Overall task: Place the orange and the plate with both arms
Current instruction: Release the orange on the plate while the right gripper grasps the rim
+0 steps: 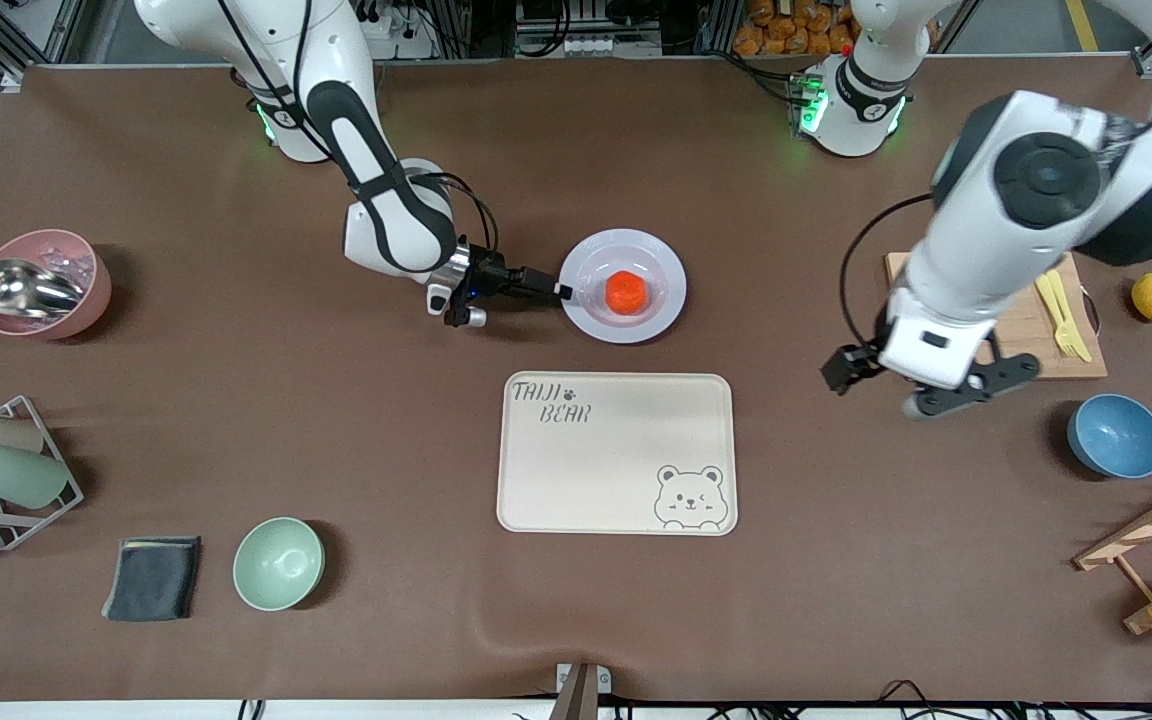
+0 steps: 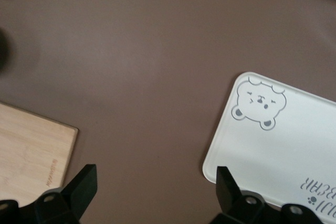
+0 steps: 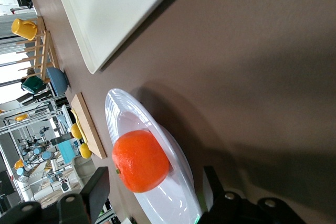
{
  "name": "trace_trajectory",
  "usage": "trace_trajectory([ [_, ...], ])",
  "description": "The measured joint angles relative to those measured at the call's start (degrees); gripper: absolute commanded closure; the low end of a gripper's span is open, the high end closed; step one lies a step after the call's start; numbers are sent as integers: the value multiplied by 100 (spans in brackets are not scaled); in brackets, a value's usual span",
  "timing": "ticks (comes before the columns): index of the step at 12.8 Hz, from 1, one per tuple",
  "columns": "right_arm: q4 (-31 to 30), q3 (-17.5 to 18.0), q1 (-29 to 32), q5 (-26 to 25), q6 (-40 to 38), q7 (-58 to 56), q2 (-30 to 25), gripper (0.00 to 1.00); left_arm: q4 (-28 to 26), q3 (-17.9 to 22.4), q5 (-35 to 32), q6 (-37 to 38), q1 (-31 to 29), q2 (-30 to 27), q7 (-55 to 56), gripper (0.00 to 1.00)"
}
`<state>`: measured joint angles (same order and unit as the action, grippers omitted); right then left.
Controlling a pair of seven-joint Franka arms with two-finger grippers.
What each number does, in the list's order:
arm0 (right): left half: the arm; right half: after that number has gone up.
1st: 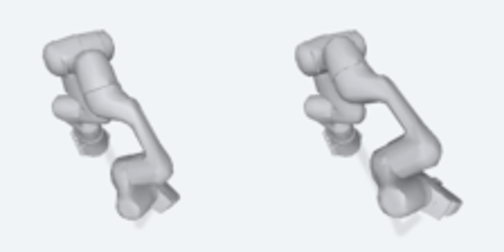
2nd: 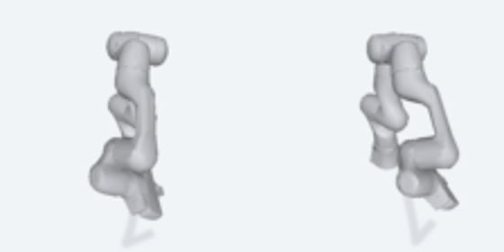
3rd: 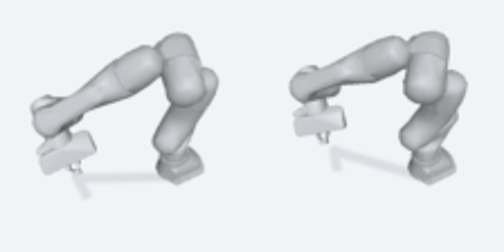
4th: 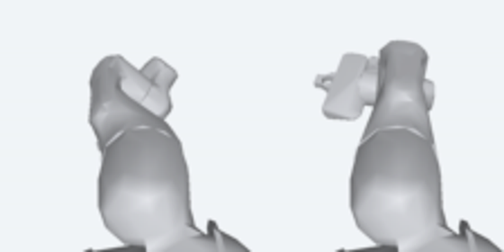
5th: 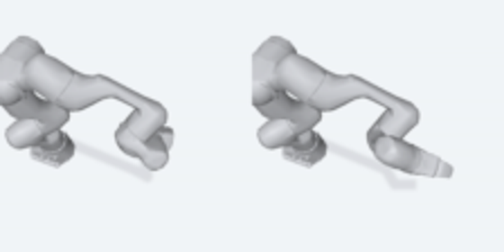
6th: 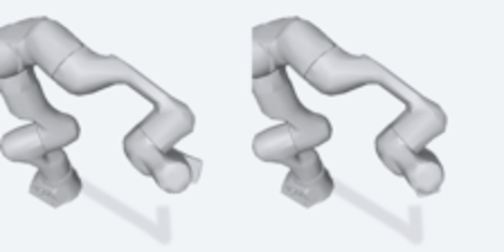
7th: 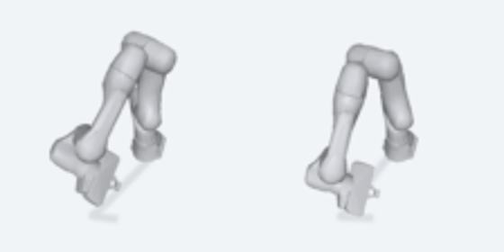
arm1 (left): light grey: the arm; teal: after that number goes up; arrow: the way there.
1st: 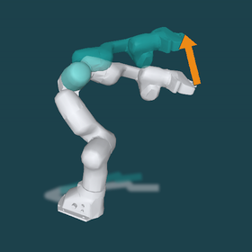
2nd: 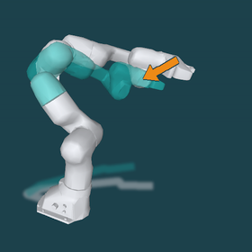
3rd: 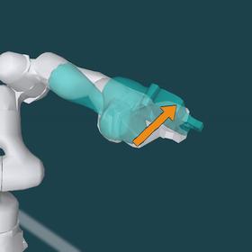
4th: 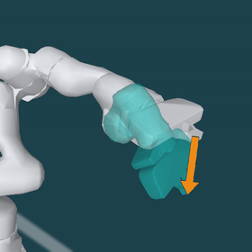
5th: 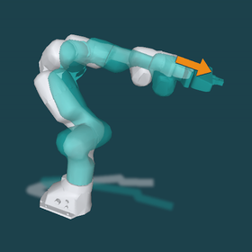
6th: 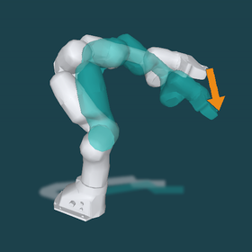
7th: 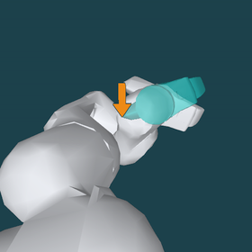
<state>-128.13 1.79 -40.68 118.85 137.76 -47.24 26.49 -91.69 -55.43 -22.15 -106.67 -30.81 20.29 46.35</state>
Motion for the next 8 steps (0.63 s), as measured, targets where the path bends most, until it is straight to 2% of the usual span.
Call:
trace_trajectory([
  [4,137,0,-208,297,155,-152,136,28,346,-27,100,280,-479,-76,-925,0],
  [6,195,0,-301,414,179,-187,202,37,509,-44,105,575,-511,-126,-1082,0],
  [8,229,0,-331,456,182,-197,259,57,577,-54,108,743,-511,-163,-1261,0],
])
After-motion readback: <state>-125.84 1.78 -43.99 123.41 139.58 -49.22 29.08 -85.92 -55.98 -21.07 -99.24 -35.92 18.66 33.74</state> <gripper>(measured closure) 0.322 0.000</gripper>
